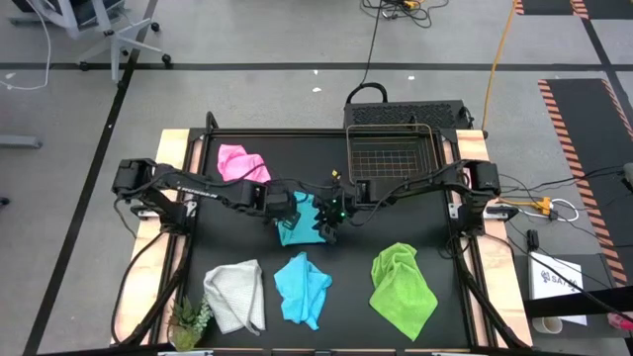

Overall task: Fold microfiber towels
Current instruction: Fold the top blue towel

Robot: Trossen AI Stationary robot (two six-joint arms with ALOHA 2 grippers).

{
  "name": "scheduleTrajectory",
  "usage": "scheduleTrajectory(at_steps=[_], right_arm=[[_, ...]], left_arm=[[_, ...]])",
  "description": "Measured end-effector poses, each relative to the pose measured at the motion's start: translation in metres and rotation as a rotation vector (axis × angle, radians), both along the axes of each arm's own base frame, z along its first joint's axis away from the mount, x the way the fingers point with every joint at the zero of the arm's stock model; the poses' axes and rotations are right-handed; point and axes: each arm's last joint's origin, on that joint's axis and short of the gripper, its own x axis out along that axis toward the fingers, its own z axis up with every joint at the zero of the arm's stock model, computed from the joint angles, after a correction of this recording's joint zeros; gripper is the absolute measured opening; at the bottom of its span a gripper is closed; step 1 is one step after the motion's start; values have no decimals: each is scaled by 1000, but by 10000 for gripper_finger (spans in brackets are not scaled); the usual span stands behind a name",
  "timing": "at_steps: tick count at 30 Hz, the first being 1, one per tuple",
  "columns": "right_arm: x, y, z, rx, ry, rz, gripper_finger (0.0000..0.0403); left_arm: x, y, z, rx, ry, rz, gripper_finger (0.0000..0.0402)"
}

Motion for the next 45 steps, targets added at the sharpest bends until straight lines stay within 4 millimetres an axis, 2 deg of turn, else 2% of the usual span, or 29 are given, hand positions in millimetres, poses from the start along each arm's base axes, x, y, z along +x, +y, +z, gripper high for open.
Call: scheduleTrajectory(at_steps=[6,18,21,27,31,35,40,45], right_arm=[[0,-1,1,0,-4,-3,155],[-5,0,3,27,34,18,155],[-12,1,11,13,57,28,155],[-20,0,27,-51,39,14,155],[-21,1,22,-50,50,17,155],[-24,4,6,-46,63,22,154],[-27,5,-10,-29,6,0,119],[-29,6,-17,7,-71,-36,42]], left_arm=[[11,5,3,-54,-114,-67,31],[13,7,4,-20,-118,-158,34],[17,7,3,-9,-132,-172,55],[28,7,-20,-37,-101,-157,128],[31,6,-38,-96,-53,-136,169],[31,6,-42,-114,-31,-116,190],[32,7,-42,-113,-40,-104,188],[32,7,-42,-114,-44,-96,179]])
